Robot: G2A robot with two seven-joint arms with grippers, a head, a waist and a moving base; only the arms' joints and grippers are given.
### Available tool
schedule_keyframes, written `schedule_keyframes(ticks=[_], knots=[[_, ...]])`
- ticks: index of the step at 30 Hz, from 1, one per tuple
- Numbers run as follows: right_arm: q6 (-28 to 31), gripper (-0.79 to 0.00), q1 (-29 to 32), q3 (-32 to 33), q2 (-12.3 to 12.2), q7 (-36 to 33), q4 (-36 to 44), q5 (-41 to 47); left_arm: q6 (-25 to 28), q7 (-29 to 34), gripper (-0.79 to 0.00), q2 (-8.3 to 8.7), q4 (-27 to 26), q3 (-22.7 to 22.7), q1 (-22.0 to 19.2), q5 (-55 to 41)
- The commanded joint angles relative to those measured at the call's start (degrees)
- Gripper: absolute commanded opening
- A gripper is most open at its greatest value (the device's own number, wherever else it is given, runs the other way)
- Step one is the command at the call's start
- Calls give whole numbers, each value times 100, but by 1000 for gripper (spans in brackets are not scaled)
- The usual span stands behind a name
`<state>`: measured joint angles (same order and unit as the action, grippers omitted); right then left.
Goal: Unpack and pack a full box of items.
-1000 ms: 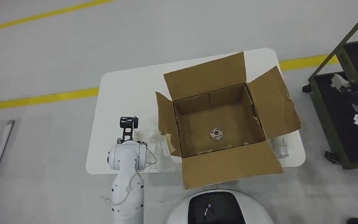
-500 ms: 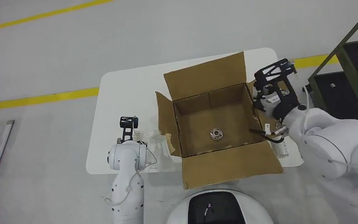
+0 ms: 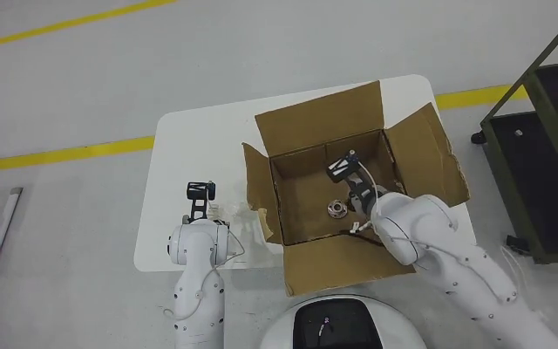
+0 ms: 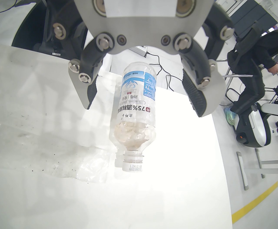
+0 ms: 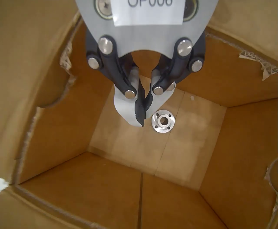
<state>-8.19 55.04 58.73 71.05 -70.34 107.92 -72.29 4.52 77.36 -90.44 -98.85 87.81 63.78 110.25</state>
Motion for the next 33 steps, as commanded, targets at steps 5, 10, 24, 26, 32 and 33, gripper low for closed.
schedule_keyframes(ticks=[5,10,24,26,32,33], knots=[[10,-403,-3,3,0,1,-1,9,0,0,0,0,0,0,0,0],[10,-403,-3,3,0,1,-1,9,0,0,0,0,0,0,0,0],[148,0,-376,-391,130,-67,-343,-39,0,0,0,0,0,0,0,0],[87,0,-559,-489,181,-332,-527,40,0,0,0,0,0,0,0,0],[-64,0,-1238,-822,359,-1209,-1051,281,0,0,0,0,0,0,0,0],[-83,0,-1326,-875,388,-1355,-1116,342,0,0,0,0,0,0,0,0]])
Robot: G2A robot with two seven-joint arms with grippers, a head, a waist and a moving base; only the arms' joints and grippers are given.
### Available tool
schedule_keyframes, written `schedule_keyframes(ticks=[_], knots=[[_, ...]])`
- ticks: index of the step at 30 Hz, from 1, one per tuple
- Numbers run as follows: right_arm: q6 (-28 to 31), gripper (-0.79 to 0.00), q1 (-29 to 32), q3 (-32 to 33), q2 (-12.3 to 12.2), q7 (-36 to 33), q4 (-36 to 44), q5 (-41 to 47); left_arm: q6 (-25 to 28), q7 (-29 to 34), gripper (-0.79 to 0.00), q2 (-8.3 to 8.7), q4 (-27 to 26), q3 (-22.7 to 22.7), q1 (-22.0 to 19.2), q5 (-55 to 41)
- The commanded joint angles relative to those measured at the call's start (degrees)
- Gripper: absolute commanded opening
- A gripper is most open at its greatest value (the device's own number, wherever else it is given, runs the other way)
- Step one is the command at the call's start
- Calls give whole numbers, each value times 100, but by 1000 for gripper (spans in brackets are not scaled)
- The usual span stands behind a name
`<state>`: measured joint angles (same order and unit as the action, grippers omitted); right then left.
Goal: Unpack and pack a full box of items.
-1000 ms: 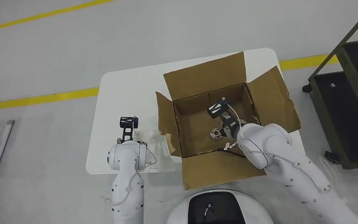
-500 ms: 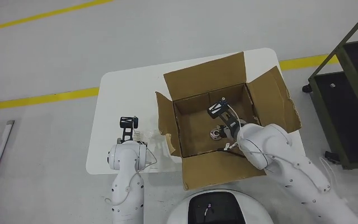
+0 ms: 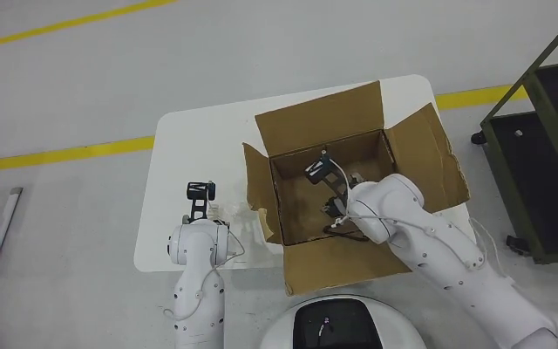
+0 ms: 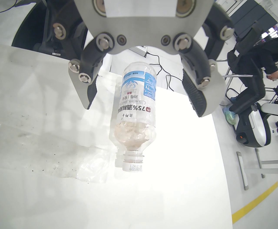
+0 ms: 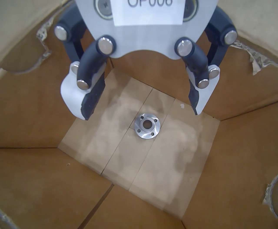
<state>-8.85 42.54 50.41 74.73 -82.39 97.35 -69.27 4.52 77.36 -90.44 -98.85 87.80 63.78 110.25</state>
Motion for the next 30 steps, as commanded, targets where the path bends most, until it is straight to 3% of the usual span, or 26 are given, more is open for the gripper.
schedule_keyframes(ticks=[1,27,29,30], knots=[[-127,0,-149,-63,47,-267,-129,72,0,0,0,0,0,0,0,0],[-390,0,-301,-338,231,-484,-663,-91,0,0,0,0,0,0,0,0],[-397,-372,-389,-427,270,-541,-813,-187,0,0,0,0,0,0,0,0],[-388,-480,-432,-474,292,-559,-864,-224,0,0,0,0,0,0,0,0]])
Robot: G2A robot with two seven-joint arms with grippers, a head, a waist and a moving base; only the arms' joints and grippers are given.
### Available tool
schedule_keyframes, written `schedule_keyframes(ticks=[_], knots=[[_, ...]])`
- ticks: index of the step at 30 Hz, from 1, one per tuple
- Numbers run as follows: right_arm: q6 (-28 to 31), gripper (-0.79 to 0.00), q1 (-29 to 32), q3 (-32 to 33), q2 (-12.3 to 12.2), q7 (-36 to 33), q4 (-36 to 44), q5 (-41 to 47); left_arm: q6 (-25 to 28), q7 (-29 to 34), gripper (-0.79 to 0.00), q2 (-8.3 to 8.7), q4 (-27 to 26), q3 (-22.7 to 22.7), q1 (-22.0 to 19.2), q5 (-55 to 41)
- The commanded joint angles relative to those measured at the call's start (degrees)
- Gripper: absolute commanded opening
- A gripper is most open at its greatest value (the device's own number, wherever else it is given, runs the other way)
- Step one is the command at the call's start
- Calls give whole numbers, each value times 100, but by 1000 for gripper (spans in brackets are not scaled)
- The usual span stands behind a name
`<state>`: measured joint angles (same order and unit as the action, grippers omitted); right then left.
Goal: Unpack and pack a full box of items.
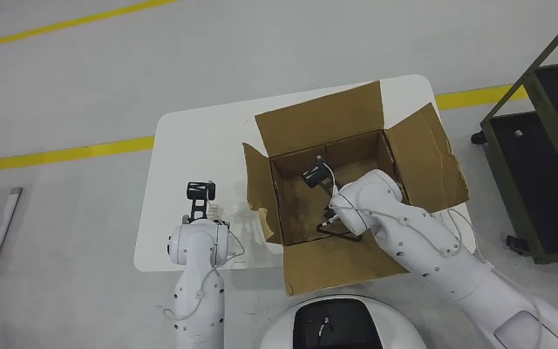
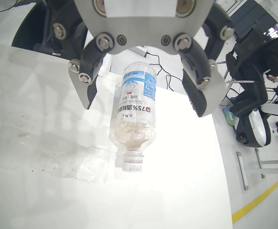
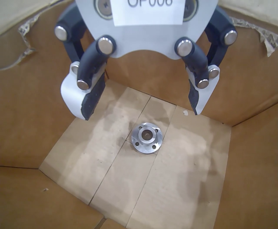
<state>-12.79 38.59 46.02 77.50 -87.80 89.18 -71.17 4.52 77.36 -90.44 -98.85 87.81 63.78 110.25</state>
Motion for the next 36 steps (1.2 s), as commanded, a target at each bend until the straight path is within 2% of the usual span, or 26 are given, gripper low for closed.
schedule_keyframes(ticks=[1,3,6,7,8,13,14,17,21,23,30,36], knots=[[-10,-508,-62,-56,37,-20,-108,7,0,0,0,0,0,0,0,0],[18,-449,-125,-98,72,-20,-228,44,0,0,0,0,0,0,0,0],[40,-409,-202,-144,118,-20,-404,98,0,0,0,0,0,0,0,0],[42,-329,-225,-154,131,-20,-445,97,0,0,0,0,0,0,0,0],[39,-188,-241,-160,144,-20,-478,106,0,0,0,0,0,0,0,0],[25,-114,-283,-175,193,-20,-635,103,0,0,0,0,0,0,0,0],[33,-148,-284,-185,201,-20,-677,85,0,0,0,0,0,0,0,0],[33,-160,-278,-194,230,-20,-779,83,0,0,0,0,0,0,0,0],[14,-256,-257,-241,276,87,-976,0,0,0,0,0,0,0,0,0],[24,-372,-238,-254,304,169,-1058,40,0,0,0,0,0,0,0,0],[41,-443,-242,-318,402,363,-1311,40,0,0,0,0,0,0,0,0],[65,-453,-284,-347,482,387,-1442,50,0,0,0,0,0,0,0,0]])
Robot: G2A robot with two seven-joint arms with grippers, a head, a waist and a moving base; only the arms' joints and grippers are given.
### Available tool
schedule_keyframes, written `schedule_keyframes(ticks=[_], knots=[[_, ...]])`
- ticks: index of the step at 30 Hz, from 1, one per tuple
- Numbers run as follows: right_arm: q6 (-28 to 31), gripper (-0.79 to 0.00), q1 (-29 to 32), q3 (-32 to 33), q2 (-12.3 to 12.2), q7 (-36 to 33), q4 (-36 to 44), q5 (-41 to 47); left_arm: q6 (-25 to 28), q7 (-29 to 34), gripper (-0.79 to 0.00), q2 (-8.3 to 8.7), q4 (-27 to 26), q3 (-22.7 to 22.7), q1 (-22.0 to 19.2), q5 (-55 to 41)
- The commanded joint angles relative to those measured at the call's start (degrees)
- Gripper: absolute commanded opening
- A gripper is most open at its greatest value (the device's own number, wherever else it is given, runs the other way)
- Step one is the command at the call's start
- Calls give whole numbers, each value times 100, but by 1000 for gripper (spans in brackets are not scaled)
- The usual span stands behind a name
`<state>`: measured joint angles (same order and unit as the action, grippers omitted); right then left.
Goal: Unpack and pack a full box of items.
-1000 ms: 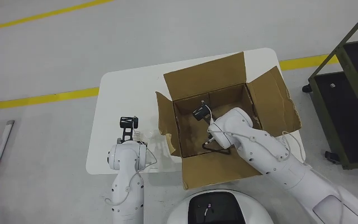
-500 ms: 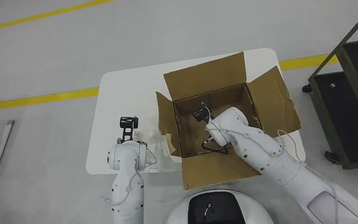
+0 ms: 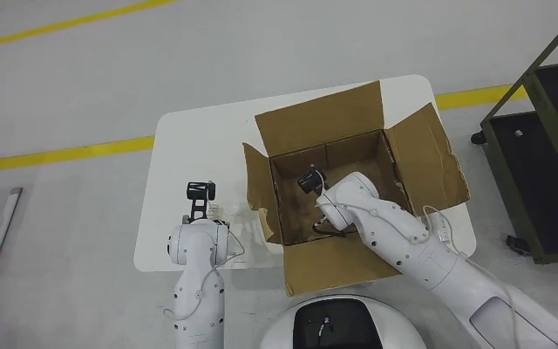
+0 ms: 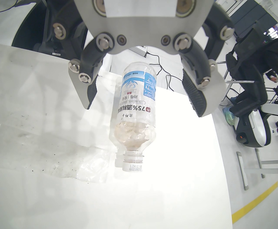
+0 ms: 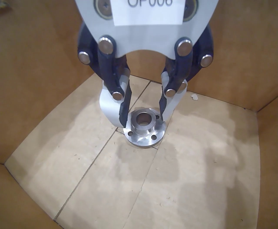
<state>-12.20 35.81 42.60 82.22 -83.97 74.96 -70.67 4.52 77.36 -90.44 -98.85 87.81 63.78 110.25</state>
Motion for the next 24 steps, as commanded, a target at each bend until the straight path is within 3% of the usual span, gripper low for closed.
schedule_keyframes(ticks=[1,24], knots=[[8,-456,-13,-9,22,15,-51,-5,0,0,0,0,0,0,0,0],[58,-477,-147,-18,292,194,-642,-42,0,0,0,0,0,0,0,0]])
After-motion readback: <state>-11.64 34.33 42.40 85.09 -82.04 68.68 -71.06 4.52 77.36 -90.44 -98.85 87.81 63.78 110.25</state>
